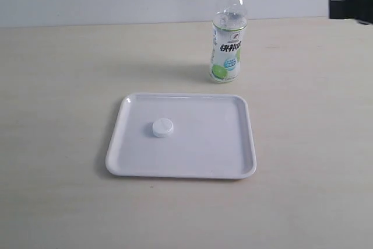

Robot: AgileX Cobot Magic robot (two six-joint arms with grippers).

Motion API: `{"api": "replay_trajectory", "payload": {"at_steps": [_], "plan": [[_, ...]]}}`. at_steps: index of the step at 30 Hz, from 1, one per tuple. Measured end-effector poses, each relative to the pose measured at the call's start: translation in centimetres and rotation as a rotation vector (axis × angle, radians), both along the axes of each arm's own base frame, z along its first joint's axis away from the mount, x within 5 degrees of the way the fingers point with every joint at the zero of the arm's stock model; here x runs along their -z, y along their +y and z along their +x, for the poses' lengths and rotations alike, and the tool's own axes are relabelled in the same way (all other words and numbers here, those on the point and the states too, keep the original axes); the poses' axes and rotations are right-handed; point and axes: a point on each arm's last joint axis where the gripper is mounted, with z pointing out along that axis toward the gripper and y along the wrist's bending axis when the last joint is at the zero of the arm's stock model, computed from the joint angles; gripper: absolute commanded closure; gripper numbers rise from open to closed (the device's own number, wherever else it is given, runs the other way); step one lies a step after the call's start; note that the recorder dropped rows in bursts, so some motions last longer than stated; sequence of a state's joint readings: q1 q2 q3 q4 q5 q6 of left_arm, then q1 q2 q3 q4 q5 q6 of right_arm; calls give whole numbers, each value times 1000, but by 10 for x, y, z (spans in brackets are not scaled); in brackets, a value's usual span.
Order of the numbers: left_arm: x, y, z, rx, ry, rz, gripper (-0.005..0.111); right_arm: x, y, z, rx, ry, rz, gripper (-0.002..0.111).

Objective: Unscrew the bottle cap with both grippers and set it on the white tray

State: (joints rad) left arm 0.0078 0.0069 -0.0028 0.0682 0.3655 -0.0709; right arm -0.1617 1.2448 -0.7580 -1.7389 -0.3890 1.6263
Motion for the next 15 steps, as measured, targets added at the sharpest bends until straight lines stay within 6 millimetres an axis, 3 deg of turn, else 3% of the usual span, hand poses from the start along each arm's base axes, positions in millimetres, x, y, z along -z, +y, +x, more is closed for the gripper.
{"api": "replay_trajectory", "payload": {"at_steps": [4,9,15], "plan": [[0,0,0,0,0,0,105,-22,2,-53,57,-154,-95,108],[0,0,0,0,0,0,105,-33,4,-117,145,-340,-158,108],[0,0,0,0,0,0,105,-31,9,-152,190,-436,-58,108]]}}
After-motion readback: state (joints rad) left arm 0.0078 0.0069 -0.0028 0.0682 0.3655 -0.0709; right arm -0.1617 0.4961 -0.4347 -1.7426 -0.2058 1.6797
